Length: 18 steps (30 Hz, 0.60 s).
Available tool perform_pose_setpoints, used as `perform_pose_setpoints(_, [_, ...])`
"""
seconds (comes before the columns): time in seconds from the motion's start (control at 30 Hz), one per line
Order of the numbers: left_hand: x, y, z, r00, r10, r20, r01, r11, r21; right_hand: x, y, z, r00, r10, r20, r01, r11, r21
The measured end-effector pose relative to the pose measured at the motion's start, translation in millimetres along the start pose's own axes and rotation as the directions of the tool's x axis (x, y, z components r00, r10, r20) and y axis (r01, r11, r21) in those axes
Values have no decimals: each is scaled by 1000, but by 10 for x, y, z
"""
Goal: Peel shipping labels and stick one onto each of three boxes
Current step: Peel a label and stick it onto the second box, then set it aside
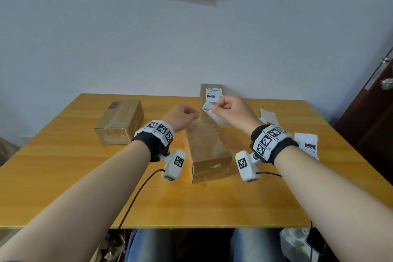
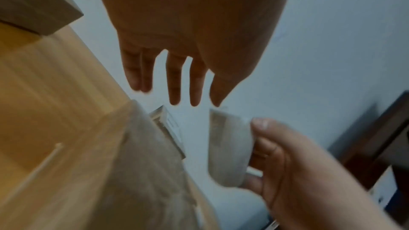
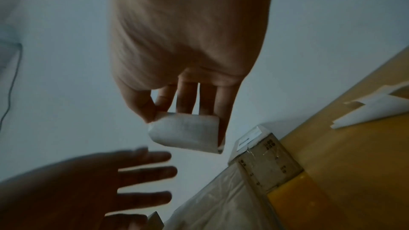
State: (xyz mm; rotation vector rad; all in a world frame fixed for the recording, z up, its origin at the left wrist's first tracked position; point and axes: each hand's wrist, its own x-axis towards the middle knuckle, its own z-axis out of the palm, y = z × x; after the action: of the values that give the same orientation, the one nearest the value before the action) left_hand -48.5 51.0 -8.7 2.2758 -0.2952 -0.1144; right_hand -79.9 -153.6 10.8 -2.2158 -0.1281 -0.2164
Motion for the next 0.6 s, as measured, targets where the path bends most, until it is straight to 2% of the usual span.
perform_pose_setpoints(0.03, [19,54,-39,1000,-19,-9,18,993,-116,-21,-19,-6,999,-28,15,28,999,-32])
perform_pose_setpoints(0.1, [32,128,-97,994,-68,81,91,945,-315,-56,-60,-15,995,-79,62,83,994,-69])
perform_pose_setpoints(0.2, [46,165,-108,982,-64,180,121,936,-331,-84,-110,-23,979,-148,142,163,981,-104])
perform_pose_setpoints(0.33, [72,132,-46,993,-38,113,74,939,-337,-114,-140,-33,960,-144,241,186,969,-163])
perform_pose_setpoints(0.6, [80,104,-7,990,-141,6,130,894,-429,-135,13,-62,944,-105,313,151,980,-127])
